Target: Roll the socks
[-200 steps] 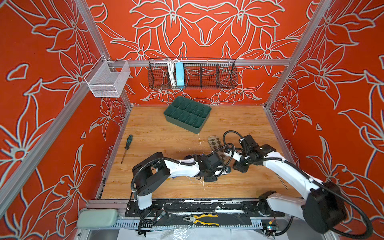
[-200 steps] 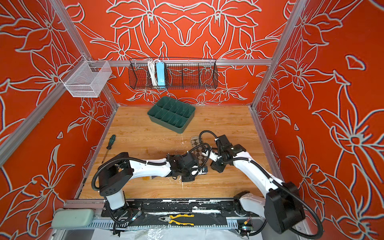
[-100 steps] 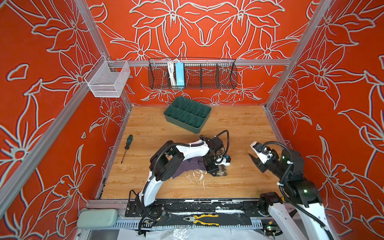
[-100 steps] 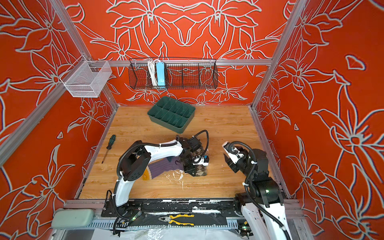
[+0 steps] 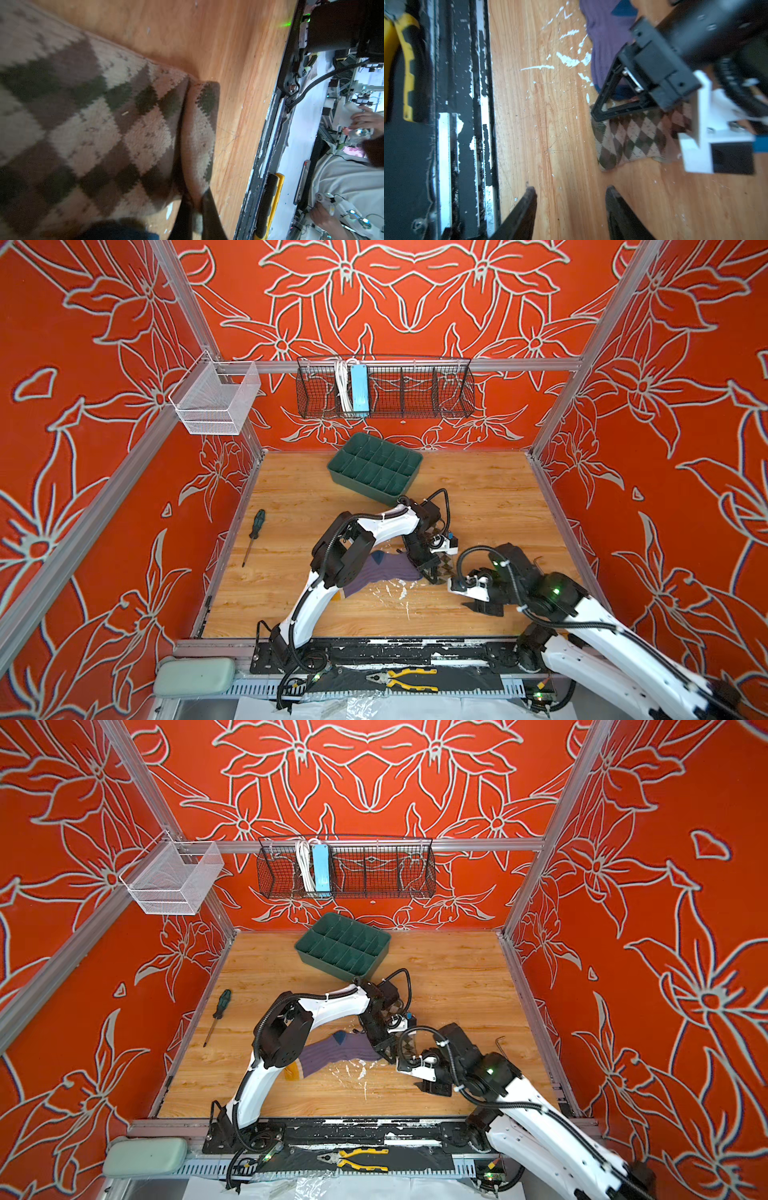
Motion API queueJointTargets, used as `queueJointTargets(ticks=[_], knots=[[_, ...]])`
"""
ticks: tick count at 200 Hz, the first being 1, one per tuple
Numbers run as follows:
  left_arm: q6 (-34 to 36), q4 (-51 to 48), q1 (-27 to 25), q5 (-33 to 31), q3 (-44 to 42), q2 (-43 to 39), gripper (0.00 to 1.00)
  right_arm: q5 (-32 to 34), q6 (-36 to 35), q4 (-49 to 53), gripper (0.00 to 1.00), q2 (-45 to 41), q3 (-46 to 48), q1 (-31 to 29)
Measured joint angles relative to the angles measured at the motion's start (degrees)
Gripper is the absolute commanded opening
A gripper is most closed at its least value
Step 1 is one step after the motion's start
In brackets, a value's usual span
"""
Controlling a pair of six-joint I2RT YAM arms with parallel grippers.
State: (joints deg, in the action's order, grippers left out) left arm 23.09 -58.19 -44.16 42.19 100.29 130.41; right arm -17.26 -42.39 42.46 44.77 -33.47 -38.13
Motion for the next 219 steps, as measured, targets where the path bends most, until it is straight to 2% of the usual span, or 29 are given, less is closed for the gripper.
queueJointTargets(ticks=[24,56,89,105,114,128,149,162,183,199,219], knots=[[-0.2,-0.9,0.0,0.9,0.1,0.9,0.07,2.8,0.2,-7.4,0.56,9.1,1.9,-1.6],[-0.5,-1.2,0.0,1.8,0.1,1.1,0.08,5.9,-0.6,-15.6,0.53,16.1,2.8,-1.8],[-0.6,-1.3,0.0,2.5,0.1,1.2,0.11,8.6,-2.2,-21.8,0.32,22.6,3.5,-2.5],[-0.6,-1.3,0.0,2.6,0.1,1.2,0.12,10.0,-2.9,-23.4,0.09,25.4,3.5,-2.8],[-0.6,-1.2,0.0,2.6,0.0,1.2,0.14,10.8,-2.6,-24.1,0.00,26.3,3.4,-3.2],[-0.8,-0.9,0.0,2.6,-0.5,1.1,0.18,11.1,-2.3,-24.0,0.00,26.7,2.8,-3.5],[-2.6,2.3,0.4,2.0,-3.9,-0.5,0.29,10.9,-2.3,-22.9,0.00,26.9,2.3,-3.7],[-4.4,5.9,0.9,0.8,-7.9,-3.8,0.35,10.0,-2.3,-21.4,0.00,26.6,2.0,-3.7],[-7.3,12.7,2.9,-2.8,-16.3,-13.4,0.36,7.0,-1.7,-17.4,0.00,26.1,1.2,-3.7],[-9.6,19.5,5.4,-8.1,-23.9,-25.6,0.37,4.5,-0.8,-13.9,0.00,27.1,-0.2,-3.7],[-11.3,29.0,7.9,-17.6,-32.9,-41.5,0.48,1.1,0.2,-9.6,0.00,31.5,-3.8,-3.3]])
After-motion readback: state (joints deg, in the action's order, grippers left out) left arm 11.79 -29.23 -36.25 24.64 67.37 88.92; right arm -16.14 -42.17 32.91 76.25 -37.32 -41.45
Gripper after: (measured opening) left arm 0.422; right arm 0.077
